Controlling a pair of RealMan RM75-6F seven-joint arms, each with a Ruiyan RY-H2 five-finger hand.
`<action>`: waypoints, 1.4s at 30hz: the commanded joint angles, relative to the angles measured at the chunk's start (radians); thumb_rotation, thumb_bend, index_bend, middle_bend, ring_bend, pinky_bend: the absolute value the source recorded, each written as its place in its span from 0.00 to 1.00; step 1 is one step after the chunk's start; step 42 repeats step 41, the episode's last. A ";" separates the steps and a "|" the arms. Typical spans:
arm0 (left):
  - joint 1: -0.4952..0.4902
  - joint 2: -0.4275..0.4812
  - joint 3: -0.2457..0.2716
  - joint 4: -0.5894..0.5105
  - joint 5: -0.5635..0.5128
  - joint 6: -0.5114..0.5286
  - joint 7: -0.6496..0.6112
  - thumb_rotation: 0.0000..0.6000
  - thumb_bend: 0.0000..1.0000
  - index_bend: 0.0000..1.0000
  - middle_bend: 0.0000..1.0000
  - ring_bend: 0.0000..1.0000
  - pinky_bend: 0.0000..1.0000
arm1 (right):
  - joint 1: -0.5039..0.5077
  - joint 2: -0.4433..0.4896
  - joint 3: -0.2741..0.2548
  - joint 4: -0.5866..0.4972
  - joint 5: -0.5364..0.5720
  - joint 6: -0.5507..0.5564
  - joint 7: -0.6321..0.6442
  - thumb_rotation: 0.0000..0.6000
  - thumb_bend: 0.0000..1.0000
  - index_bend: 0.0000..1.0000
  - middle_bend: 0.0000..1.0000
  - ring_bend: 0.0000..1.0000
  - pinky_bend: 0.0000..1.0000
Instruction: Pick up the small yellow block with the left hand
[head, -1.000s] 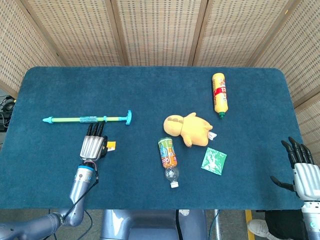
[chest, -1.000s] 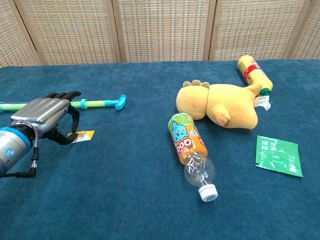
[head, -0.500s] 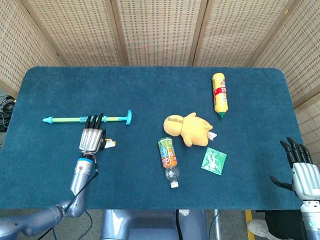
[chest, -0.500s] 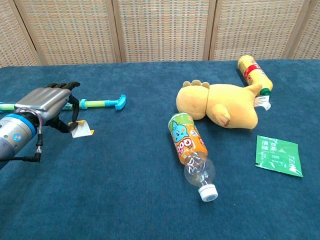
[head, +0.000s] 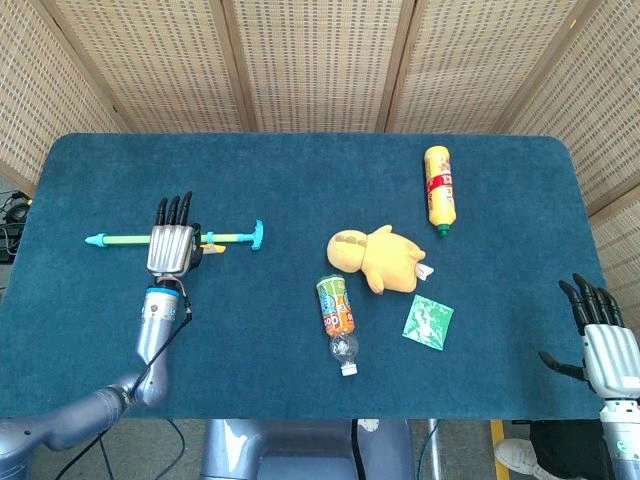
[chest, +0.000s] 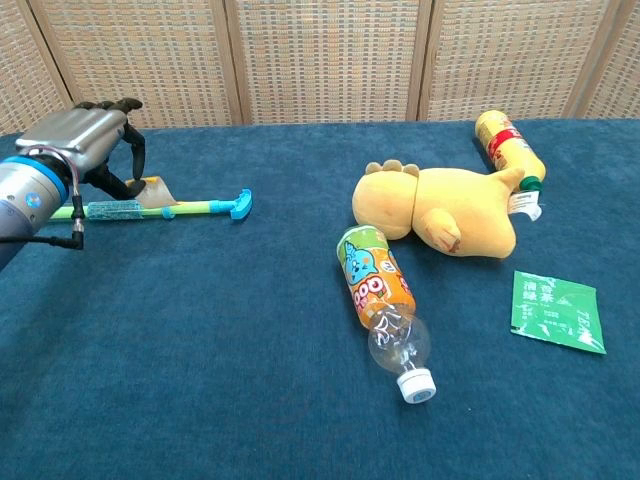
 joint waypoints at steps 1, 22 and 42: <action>-0.009 0.045 -0.035 -0.050 -0.021 0.013 -0.008 1.00 0.61 0.59 0.00 0.00 0.00 | 0.000 0.000 0.000 -0.001 0.001 0.000 0.000 1.00 0.00 0.00 0.00 0.00 0.00; 0.157 0.447 -0.022 -0.787 -0.184 -0.255 -0.511 1.00 0.60 0.58 0.00 0.00 0.00 | -0.001 -0.002 -0.002 -0.008 -0.003 0.006 -0.020 1.00 0.00 0.00 0.00 0.00 0.00; 0.228 0.554 0.041 -0.941 -0.020 -0.525 -0.964 1.00 0.60 0.58 0.00 0.00 0.00 | -0.004 -0.003 -0.006 -0.020 -0.013 0.016 -0.041 1.00 0.00 0.00 0.00 0.00 0.00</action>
